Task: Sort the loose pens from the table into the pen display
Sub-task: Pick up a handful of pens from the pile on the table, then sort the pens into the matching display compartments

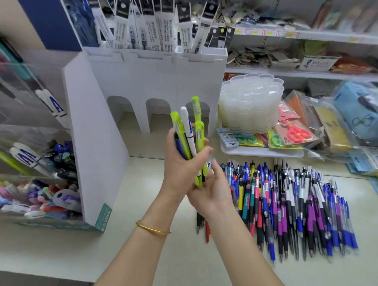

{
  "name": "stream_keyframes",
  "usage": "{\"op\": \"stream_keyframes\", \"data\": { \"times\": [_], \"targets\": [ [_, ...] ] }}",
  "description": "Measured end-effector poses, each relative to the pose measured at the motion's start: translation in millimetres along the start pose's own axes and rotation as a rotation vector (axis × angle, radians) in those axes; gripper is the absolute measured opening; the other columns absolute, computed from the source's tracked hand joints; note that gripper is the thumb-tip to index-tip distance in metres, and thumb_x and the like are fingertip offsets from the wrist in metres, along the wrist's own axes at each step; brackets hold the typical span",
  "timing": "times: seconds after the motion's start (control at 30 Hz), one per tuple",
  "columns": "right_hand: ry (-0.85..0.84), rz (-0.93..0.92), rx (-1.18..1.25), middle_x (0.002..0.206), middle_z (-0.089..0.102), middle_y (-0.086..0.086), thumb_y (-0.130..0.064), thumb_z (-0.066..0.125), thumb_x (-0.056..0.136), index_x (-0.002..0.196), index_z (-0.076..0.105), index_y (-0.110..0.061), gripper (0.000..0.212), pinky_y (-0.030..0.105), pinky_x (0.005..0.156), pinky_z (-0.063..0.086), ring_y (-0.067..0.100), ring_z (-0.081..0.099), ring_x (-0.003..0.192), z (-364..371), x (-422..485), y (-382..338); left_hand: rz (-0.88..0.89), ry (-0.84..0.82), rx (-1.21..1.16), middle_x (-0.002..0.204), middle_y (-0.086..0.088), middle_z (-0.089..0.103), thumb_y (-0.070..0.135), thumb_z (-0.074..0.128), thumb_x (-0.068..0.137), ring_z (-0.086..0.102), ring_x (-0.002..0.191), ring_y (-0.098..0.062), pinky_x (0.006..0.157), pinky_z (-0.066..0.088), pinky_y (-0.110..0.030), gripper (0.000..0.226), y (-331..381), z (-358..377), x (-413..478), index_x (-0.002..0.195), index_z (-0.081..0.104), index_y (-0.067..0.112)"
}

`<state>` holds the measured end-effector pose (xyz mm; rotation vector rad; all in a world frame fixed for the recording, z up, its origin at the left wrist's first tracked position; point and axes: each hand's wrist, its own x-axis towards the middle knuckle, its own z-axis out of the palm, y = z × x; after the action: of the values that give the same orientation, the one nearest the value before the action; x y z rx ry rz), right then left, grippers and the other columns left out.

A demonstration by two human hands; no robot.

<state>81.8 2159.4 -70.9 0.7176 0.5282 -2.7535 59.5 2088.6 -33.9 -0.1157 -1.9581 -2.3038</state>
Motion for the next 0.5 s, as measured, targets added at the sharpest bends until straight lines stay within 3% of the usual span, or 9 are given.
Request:
{"op": "stream_keyframes", "data": {
  "times": [0.07,0.17,0.3,0.4,0.5],
  "targets": [
    [-0.068,-0.016,0.024,0.112,0.070,0.013,-0.039,0.041,0.099,0.106,0.073,-0.008,0.045,0.036,0.097,0.050,0.026,0.066,0.107,11.7,1.5,-5.0,0.028,-0.011,-0.065,0.090,0.001,0.067,-0.016,0.067,0.077,0.068,0.086,-0.013,0.079,0.055,-0.027,0.054,2.6,4.9,-4.4,0.120,0.049,0.011],
    [-0.109,-0.001,0.017,0.105,0.072,0.006,-0.036,0.054,0.091,0.108,0.070,-0.016,0.031,0.031,0.087,0.055,0.020,0.070,0.094,27.2,2.0,-5.5,-0.035,0.082,-0.169,0.097,-0.014,0.062,-0.023,0.061,0.074,0.065,0.090,-0.020,0.077,0.055,-0.027,0.052,5.9,12.9,-10.7,0.119,0.048,-0.001],
    [-0.149,-0.010,0.032,0.098,0.073,0.003,-0.029,0.068,0.067,0.095,0.074,-0.016,0.031,0.030,0.089,0.050,0.017,0.070,0.089,39.0,0.8,0.9,-0.005,0.047,-0.085,0.097,-0.021,0.065,-0.019,0.065,0.074,0.068,0.085,-0.017,0.075,0.054,-0.021,0.045,11.0,2.2,-9.7,0.114,0.050,-0.008],
    [-0.102,-0.038,-0.016,0.092,0.074,0.004,-0.029,0.064,0.081,0.089,0.074,-0.015,0.018,0.030,0.083,0.050,0.016,0.071,0.082,42.6,0.8,9.5,-0.008,0.044,-0.030,0.087,-0.008,0.068,-0.013,0.069,0.075,0.068,0.080,-0.009,0.073,0.052,-0.017,0.035,12.2,-7.6,-10.5,0.108,0.056,-0.008],
    [-0.079,-0.003,-0.064,0.100,0.073,0.005,-0.036,0.053,0.094,0.100,0.072,-0.014,0.029,0.031,0.088,0.049,0.017,0.067,0.096,44.8,1.1,19.5,-0.059,0.124,-0.088,0.087,-0.006,0.068,-0.004,0.071,0.079,0.068,0.080,-0.011,0.073,0.053,-0.021,0.032,14.3,-11.0,-12.6,0.107,0.060,0.006]
  ]
}}
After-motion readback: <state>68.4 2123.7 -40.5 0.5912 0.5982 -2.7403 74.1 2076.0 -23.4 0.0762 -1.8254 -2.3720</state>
